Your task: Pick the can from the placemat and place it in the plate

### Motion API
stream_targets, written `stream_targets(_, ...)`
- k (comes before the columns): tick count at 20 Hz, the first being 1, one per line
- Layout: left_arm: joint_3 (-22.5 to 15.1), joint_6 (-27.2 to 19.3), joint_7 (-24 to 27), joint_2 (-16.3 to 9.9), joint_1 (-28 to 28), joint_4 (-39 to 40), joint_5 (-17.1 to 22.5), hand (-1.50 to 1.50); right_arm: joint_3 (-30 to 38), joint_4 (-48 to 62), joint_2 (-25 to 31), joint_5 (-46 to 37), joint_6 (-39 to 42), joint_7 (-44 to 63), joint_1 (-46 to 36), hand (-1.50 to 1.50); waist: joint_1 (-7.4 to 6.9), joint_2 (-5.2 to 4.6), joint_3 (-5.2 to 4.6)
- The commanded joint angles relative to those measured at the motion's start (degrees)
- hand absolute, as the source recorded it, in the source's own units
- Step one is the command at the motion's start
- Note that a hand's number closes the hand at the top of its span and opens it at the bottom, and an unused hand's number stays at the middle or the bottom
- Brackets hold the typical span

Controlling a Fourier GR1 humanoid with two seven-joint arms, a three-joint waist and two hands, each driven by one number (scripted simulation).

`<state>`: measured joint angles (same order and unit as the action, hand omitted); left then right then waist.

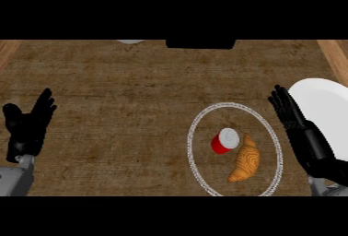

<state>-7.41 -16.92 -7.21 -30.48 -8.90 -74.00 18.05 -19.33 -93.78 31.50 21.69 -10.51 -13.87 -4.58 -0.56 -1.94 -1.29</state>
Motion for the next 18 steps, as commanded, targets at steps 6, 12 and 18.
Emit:
stream_targets(6, -4.88, 3.25, -0.40, 8.12, 5.57, 0.21, 2.57, 0.00, 16.99, -4.04, 2.77, -2.44, -20.88, 9.29, -4.40, 1.50, 2.43, 2.44, 0.97)
stream_targets(12, -8.49, 3.68, -0.46, 12.83, 7.90, -4.57, 3.58, 0.00, 16.45, -2.30, 0.36, -16.68, -42.04, 11.74, 6.72, -1.50, 2.69, 2.72, 1.14)
stream_targets(18, -9.56, 2.46, -2.00, 13.84, 8.49, -6.80, 0.75, 0.00, 6.69, -20.75, -0.36, -29.81, -48.54, 19.25, 20.56, -1.50, 1.22, 2.10, 1.19)
